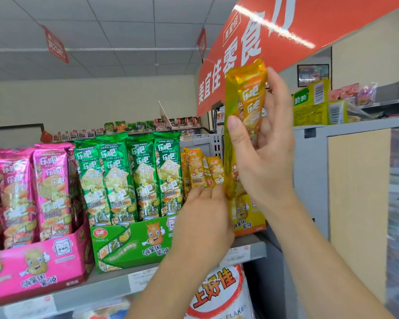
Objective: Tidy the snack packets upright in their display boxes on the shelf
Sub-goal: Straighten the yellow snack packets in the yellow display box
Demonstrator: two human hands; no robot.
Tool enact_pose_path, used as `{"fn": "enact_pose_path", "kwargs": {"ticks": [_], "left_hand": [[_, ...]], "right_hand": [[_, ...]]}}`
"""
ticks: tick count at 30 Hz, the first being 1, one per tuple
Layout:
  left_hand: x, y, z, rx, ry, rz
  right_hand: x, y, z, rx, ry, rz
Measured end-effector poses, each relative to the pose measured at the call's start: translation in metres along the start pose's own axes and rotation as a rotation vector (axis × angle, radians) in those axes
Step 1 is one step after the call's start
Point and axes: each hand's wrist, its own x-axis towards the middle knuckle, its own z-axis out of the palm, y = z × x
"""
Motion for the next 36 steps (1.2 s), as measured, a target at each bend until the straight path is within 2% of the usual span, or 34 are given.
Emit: {"fn": "enact_pose_path", "kwargs": {"ticks": [3,6,7,10,12,15,19,22,25,29,33,36], "left_hand": [[-0.028,0.0,-0.019,-0.428,0.129,-0.097],[-0.059,0.009,-0.037,-1.222,-0.032,-0.244],[-0.07,0.013,-0.039,-1.396,-0.082,-0.287],[-0.097,0.027,-0.039,-1.554,-0.194,-0.325],[-0.109,0.036,-0.037,-1.647,-0.216,-0.312],[-0.12,0.043,-0.03,-1.634,-0.12,-0.347],[-0.129,0.048,-0.02,-1.417,0.22,-0.513],[-0.138,0.054,-0.013,-1.189,0.362,-0.448],[-0.155,0.061,-0.006,-0.994,0.353,-0.364],[-0.169,0.067,-0.01,-1.04,0.31,-0.228],[-0.177,0.075,-0.014,-1.116,0.245,-0.179],[-0.184,0.081,-0.017,-1.065,0.178,-0.115]], "right_hand": [[-0.008,-0.025,-0.01,0.136,0.031,0.09],[-0.023,-0.045,-0.015,0.321,0.042,0.271],[-0.028,-0.049,-0.016,0.387,0.052,0.353],[-0.046,-0.055,-0.02,0.491,0.053,0.576],[-0.058,-0.054,-0.024,0.439,0.047,0.678],[-0.071,-0.055,-0.031,0.347,0.06,0.773],[-0.09,-0.069,-0.04,0.144,-0.035,0.629],[-0.113,-0.086,-0.043,0.156,-0.105,0.61],[-0.123,-0.095,-0.05,0.241,-0.135,0.653],[-0.124,-0.099,-0.059,0.426,-0.071,0.77],[-0.127,-0.104,-0.062,0.427,-0.055,0.831],[-0.128,-0.105,-0.068,0.479,-0.02,0.908]]}}
